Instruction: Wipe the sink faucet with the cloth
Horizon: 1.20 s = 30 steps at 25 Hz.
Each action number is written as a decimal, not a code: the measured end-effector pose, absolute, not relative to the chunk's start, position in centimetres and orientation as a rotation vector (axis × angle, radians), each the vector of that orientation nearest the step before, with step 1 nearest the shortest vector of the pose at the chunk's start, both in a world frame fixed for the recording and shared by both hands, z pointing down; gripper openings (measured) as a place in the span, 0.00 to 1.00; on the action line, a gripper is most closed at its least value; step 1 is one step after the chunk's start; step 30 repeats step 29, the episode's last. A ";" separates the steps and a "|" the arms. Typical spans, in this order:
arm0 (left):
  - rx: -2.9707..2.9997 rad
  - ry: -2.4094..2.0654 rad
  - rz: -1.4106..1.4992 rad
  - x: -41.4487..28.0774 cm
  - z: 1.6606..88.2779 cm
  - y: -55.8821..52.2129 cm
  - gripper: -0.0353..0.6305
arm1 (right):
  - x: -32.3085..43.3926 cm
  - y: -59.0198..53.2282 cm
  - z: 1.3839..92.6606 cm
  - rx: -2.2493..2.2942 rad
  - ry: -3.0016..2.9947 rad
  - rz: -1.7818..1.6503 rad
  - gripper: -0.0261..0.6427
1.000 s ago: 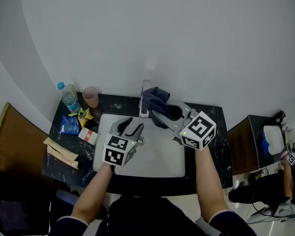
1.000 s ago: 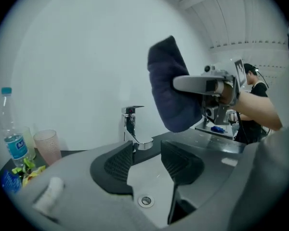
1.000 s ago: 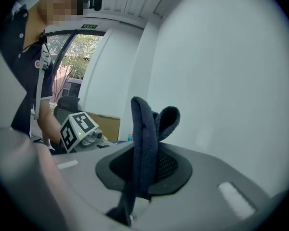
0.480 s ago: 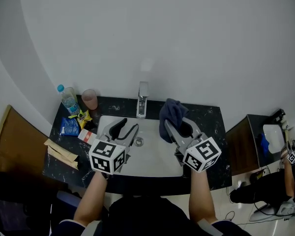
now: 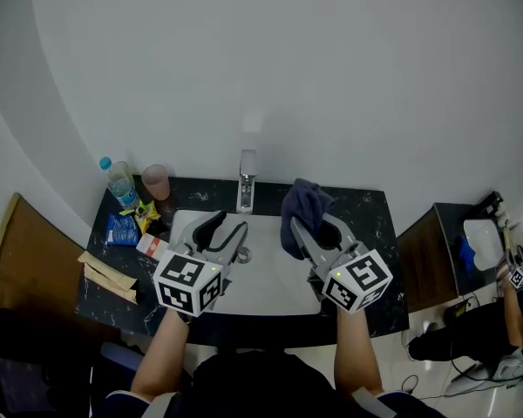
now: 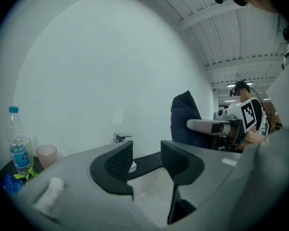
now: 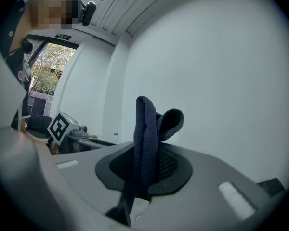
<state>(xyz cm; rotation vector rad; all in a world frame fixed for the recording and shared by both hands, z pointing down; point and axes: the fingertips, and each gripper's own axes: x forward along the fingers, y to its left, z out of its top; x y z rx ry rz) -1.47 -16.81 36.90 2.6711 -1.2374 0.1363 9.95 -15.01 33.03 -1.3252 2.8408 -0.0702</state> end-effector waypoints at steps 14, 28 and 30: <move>2.674 -1.244 0.158 -1.2 36.4 -16.6 0.33 | 10.3 -15.2 33.7 -1.363 2.847 -0.095 0.14; 2.673 -1.230 0.157 -0.6 36.5 -16.0 0.33 | 10.1 -14.6 33.7 -1.358 2.844 -0.103 0.14; 2.673 -1.231 0.156 -0.6 36.5 -15.9 0.33 | 10.1 -14.5 33.8 -1.358 2.846 -0.104 0.14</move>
